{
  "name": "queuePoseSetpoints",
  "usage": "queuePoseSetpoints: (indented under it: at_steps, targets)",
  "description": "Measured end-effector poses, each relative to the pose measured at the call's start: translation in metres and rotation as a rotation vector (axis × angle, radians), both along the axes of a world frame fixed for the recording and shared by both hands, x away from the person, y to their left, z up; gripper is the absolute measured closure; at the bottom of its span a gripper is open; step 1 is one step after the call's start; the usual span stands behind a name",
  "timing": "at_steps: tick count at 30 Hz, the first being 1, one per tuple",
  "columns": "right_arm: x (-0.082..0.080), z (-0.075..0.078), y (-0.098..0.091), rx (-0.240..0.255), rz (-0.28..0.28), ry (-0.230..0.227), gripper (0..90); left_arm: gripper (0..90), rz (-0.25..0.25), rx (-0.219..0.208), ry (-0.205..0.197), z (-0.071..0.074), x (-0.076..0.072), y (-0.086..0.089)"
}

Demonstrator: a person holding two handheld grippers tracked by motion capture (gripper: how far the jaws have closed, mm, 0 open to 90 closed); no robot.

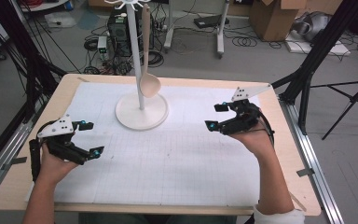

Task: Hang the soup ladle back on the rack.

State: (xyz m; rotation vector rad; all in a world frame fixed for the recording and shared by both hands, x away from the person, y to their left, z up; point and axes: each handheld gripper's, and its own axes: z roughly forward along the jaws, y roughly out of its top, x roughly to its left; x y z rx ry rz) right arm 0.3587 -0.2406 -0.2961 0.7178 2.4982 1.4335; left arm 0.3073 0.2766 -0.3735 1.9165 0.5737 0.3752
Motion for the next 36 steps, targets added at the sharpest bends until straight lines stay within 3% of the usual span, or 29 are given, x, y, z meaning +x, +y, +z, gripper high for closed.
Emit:
queuePoseSetpoints:
  at_steps: [10,15,16,20,21,22,27,36]
  targets:
    - [-0.018,-0.04,-0.011,0.059,-0.042,-0.023,13.4,1.7,0.004,-0.002,0.004,-0.002,0.001,0.002]
    - [-0.02,-0.055,-0.015,0.074,-0.049,-0.009,13.1,1.7,0.001,-0.001,0.011,-0.004,0.003,0.001]
    - [-0.019,-0.058,-0.016,0.073,-0.037,0.03,11.0,1.6,0.001,0.001,0.012,-0.005,0.003,0.001]
    - [-0.016,-0.063,-0.017,0.096,-0.027,0.083,11.0,1.6,-0.007,0.004,0.023,-0.009,0.005,-0.001]
    - [-0.015,-0.064,-0.016,0.079,-0.029,0.091,11.0,1.7,-0.006,0.006,0.026,-0.01,0.005,-0.002]
    - [-0.015,-0.065,-0.016,0.064,-0.043,0.083,11.0,1.6,-0.009,0.01,0.03,-0.011,0.006,-0.003]
    - [-0.015,-0.062,-0.023,0.084,-0.087,0.045,11.0,1.7,-0.015,0.016,0.027,-0.011,0.006,-0.007]
    - [-0.016,-0.064,-0.019,0.025,-0.109,0.029,11.0,1.7,-0.018,0.017,0.023,-0.01,0.006,-0.01]
